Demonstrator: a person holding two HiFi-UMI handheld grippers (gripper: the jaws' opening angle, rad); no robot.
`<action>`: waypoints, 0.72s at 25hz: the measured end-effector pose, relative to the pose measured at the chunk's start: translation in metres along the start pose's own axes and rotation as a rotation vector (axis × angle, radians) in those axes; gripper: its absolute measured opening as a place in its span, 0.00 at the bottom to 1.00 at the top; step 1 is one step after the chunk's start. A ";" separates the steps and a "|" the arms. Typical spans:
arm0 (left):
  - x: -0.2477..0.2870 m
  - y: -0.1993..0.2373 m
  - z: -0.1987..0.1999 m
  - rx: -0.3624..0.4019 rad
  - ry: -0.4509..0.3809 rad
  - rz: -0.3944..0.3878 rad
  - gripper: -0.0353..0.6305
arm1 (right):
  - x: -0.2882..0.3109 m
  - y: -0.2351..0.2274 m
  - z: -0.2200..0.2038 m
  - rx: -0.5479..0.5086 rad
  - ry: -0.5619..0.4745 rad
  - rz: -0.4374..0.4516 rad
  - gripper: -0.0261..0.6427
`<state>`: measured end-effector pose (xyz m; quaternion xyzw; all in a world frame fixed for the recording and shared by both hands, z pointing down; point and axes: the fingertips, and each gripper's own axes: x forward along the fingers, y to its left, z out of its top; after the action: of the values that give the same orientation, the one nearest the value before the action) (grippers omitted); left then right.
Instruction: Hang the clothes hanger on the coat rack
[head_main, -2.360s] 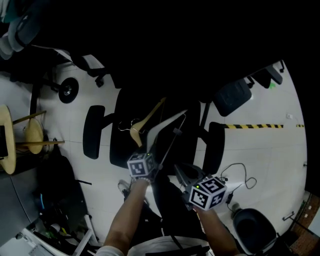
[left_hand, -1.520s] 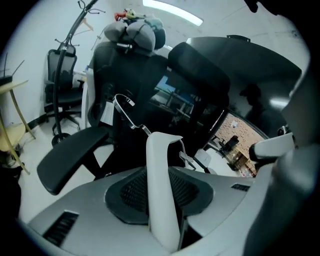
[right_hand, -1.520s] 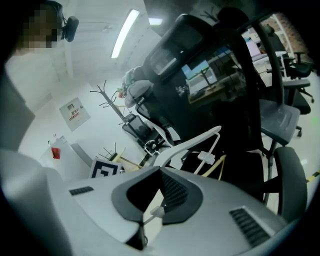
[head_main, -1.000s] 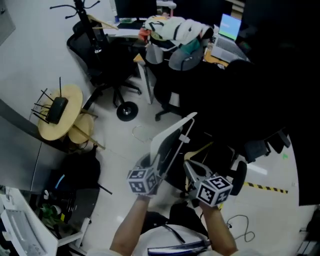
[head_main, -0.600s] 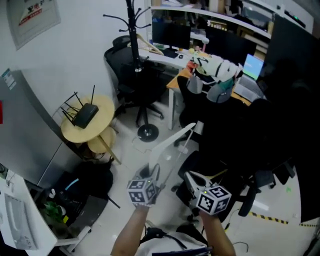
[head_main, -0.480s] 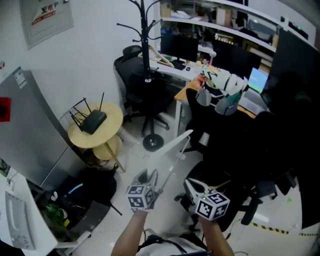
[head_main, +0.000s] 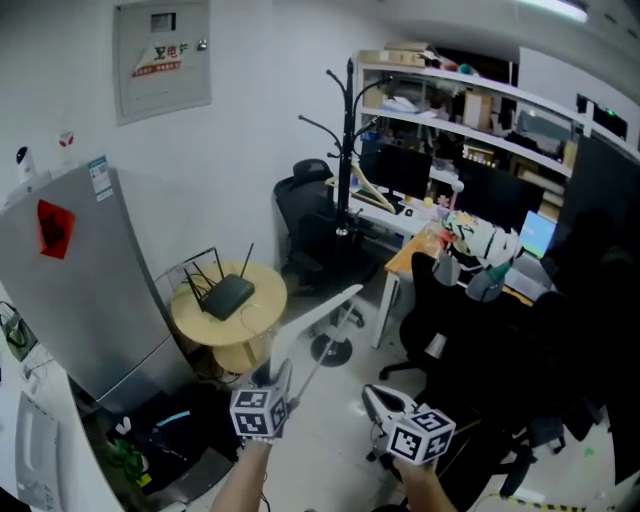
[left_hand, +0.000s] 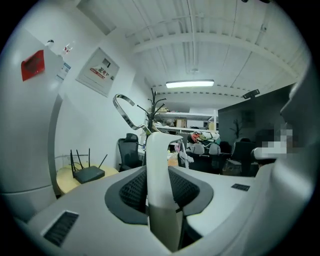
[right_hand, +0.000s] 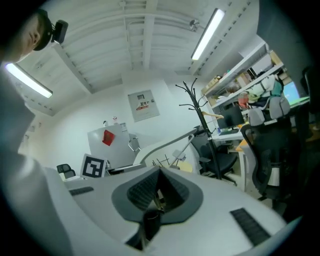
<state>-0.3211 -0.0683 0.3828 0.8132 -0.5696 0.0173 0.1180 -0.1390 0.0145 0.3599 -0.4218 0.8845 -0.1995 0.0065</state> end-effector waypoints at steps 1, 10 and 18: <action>-0.003 0.009 0.011 0.014 -0.010 0.006 0.24 | 0.005 0.006 0.010 -0.013 -0.014 0.006 0.05; 0.014 0.062 0.073 0.079 -0.066 0.082 0.24 | 0.041 0.017 0.062 -0.070 -0.068 0.077 0.05; 0.067 0.098 0.134 0.159 -0.120 0.177 0.24 | 0.099 -0.014 0.122 -0.104 -0.145 0.152 0.05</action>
<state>-0.4029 -0.1903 0.2807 0.7661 -0.6421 0.0241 0.0168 -0.1701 -0.1104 0.2680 -0.3667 0.9202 -0.1213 0.0635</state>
